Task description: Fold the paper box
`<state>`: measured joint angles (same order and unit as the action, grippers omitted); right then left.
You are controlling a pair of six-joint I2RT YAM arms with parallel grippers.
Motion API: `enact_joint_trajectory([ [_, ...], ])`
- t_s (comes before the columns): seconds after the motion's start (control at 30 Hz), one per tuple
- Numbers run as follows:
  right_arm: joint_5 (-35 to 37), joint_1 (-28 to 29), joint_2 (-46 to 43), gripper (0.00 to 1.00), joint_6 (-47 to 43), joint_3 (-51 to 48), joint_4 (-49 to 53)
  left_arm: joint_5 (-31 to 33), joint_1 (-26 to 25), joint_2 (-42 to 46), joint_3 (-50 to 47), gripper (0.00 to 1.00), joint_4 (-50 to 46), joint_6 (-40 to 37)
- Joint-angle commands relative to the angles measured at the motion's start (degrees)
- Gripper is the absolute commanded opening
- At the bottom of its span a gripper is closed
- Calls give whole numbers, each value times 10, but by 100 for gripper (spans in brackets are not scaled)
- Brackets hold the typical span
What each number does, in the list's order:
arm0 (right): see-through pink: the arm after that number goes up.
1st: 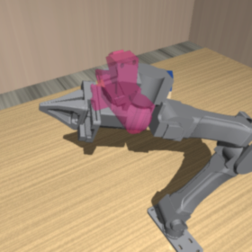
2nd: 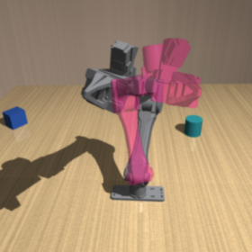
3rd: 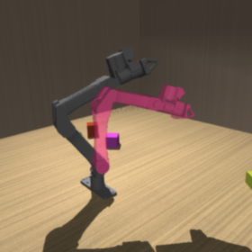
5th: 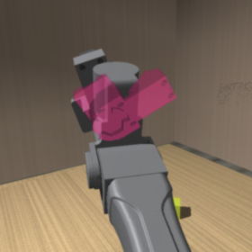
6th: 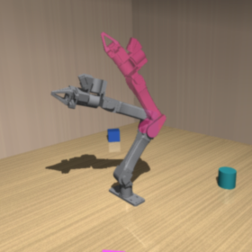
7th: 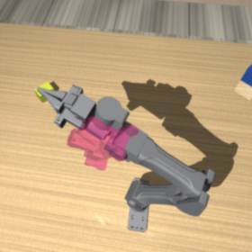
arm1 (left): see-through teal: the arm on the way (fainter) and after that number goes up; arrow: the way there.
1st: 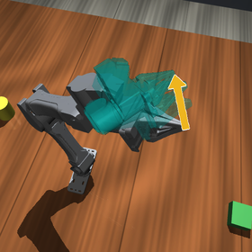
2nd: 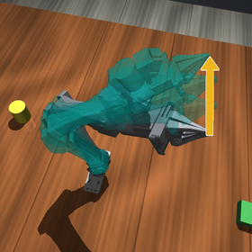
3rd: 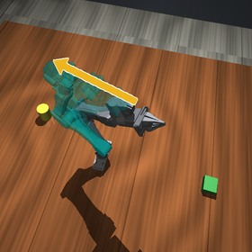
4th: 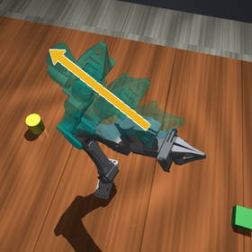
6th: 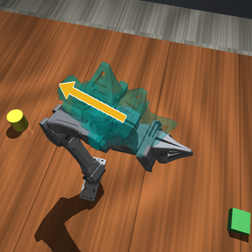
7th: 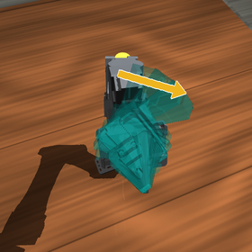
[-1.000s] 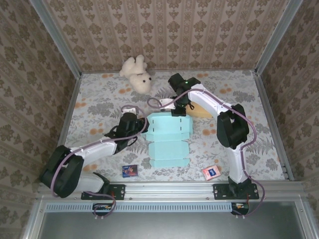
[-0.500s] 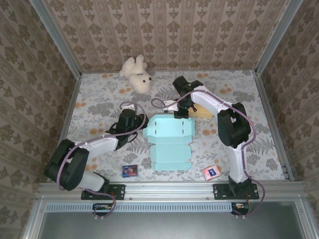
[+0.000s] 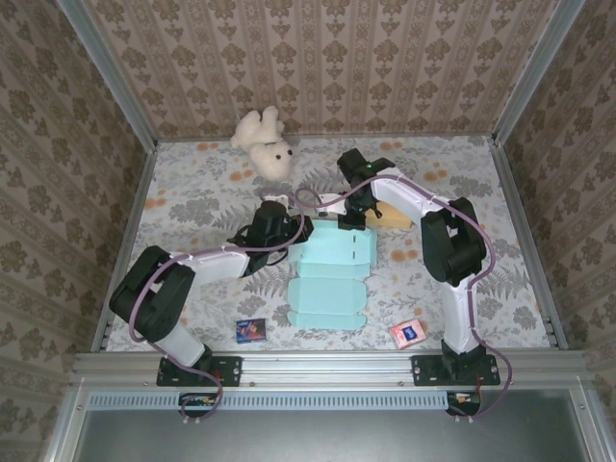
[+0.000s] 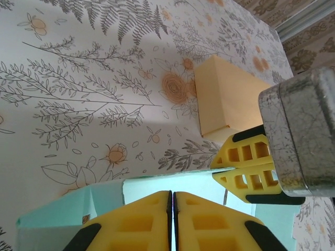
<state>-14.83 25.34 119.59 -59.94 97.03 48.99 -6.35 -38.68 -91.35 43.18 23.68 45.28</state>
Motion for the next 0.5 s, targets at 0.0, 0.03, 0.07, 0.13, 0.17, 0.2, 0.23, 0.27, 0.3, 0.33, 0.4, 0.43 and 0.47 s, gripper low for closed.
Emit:
enact_joint_trajectory([
  [0.0, -27, 3, -32, 0, 16, -16, -21, -9, -6, 10, 4, 12, 0, -9],
  [0.03, -21, 4, -35, 0, 19, -20, -27, -4, -7, 21, -1, 12, -5, -12],
  [0.07, -15, 4, -35, 0, 23, -25, -32, 3, -8, 36, -7, 12, -15, -17],
  [0.13, -4, 3, -39, 0, 33, -33, -42, 29, -14, 71, -18, 13, -47, -31],
  [0.17, 0, 3, -41, 0, 39, -37, -47, 51, -20, 93, -24, 13, -70, -40],
  [0.2, 4, 3, -44, 0, 44, -42, -54, 73, -29, 114, -30, 14, -94, -51],
  [0.23, 7, 3, -47, 0, 49, -47, -62, 97, -38, 132, -34, 14, -110, -58],
  [0.27, 11, 4, -51, 0, 56, -53, -71, 118, -48, 152, -42, 15, -126, -64],
  [0.3, 14, 4, -55, 0, 61, -57, -75, 132, -59, 168, -52, 15, -134, -68],
  [0.33, 16, 3, -57, 0, 65, -61, -78, 139, -66, 179, -62, 15, -138, -68],
  [0.4, 21, 4, -65, 0, 73, -72, -86, 140, -81, 188, -80, 16, -133, -64],
  [0.43, 22, 4, -69, 0, 76, -77, -88, 135, -82, 187, -87, 16, -131, -60],
  [0.47, 23, 4, -73, 0, 78, -83, -90, 130, -84, 182, -91, 16, -127, -56],
])
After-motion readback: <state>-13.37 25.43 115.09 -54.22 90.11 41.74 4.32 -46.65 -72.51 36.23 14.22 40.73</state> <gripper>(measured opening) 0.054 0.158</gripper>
